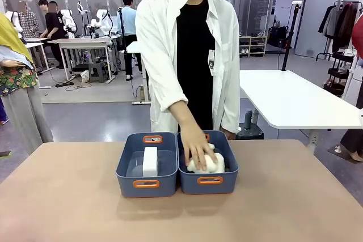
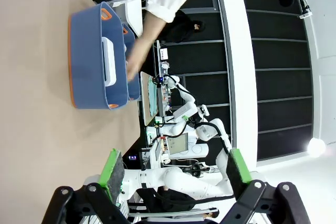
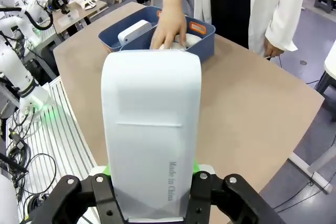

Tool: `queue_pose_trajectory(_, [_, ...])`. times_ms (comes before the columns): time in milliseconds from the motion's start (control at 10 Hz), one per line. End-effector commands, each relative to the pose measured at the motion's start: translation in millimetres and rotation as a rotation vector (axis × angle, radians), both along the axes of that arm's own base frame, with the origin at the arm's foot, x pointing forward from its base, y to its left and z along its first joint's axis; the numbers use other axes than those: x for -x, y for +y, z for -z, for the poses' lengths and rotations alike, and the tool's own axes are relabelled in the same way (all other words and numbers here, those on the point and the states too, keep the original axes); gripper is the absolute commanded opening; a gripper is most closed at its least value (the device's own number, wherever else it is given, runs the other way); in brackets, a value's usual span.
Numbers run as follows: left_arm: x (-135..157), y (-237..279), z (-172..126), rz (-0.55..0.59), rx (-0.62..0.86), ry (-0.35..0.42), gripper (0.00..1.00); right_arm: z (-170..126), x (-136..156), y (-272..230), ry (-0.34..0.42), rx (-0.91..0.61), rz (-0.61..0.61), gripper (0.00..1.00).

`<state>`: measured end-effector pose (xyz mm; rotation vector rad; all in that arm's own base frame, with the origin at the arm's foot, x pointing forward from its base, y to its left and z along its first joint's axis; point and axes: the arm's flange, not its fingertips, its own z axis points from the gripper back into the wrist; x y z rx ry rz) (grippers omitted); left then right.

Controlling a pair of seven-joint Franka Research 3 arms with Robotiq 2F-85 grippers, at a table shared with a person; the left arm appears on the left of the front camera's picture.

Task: Sort the digital clocks into the basket.
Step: Pick up the Digital clock from the table and place it into the empty Plastic storage basket.

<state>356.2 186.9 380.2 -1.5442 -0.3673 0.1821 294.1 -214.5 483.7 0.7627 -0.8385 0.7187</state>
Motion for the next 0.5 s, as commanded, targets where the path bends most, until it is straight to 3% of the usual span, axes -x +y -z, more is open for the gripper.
queue_pose_trajectory(0, [3.7,1.9,-0.8,0.007,-0.004,-0.009,1.00,9.2,-16.3,2.2,-0.018,-0.041,-0.022,0.00])
queue_pose_trajectory(400, [3.7,1.9,-0.8,0.007,-0.004,-0.009,1.00,4.2,-36.7,16.7,0.035,-0.006,-0.044,0.00])
